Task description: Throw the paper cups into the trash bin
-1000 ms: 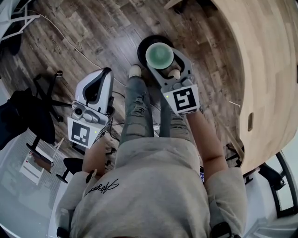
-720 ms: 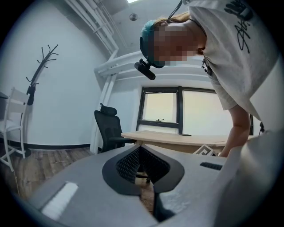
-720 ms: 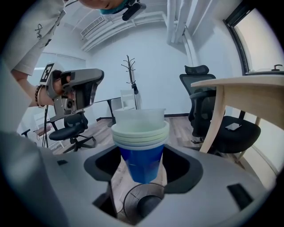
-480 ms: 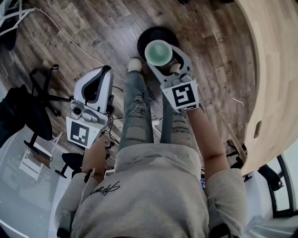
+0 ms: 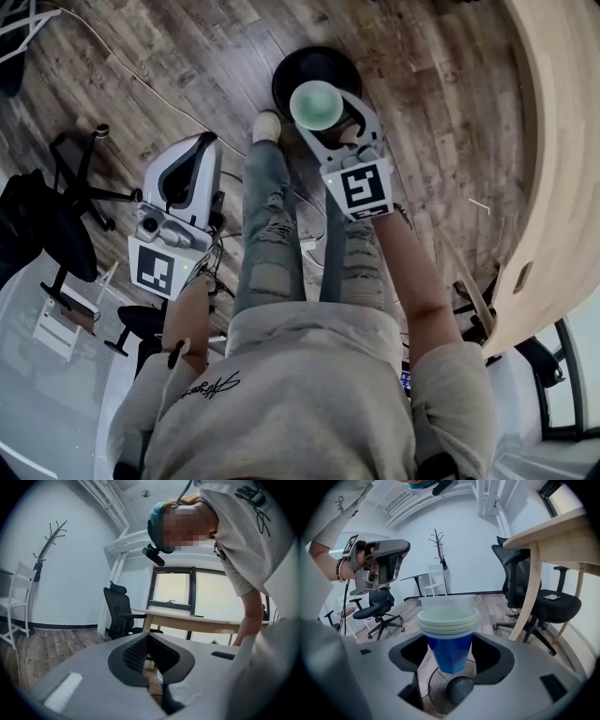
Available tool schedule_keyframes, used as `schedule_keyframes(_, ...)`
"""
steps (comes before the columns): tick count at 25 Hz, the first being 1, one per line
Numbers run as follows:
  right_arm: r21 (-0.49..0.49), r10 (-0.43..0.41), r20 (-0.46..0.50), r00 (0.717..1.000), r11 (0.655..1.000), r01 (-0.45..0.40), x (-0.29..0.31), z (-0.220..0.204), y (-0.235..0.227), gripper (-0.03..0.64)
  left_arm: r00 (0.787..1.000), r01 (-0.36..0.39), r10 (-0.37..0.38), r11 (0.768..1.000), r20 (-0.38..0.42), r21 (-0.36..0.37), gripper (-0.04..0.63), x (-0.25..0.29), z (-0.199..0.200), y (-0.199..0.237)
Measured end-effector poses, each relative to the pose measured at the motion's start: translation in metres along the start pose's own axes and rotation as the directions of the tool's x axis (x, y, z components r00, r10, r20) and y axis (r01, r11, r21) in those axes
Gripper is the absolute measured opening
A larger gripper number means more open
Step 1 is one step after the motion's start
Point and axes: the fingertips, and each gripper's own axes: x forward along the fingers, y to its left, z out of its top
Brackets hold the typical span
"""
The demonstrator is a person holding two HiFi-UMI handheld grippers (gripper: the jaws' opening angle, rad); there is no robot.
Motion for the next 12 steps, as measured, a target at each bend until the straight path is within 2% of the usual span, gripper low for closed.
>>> schedule_keyframes(12,-0.011,-0.034,-0.096,0.995,0.999,0.033,0.04,-0.071,-0.021,0.298,0.999,-0.013,0.012,1.0,-0.036,-0.024,0.003,-0.007,-0.034,0.007)
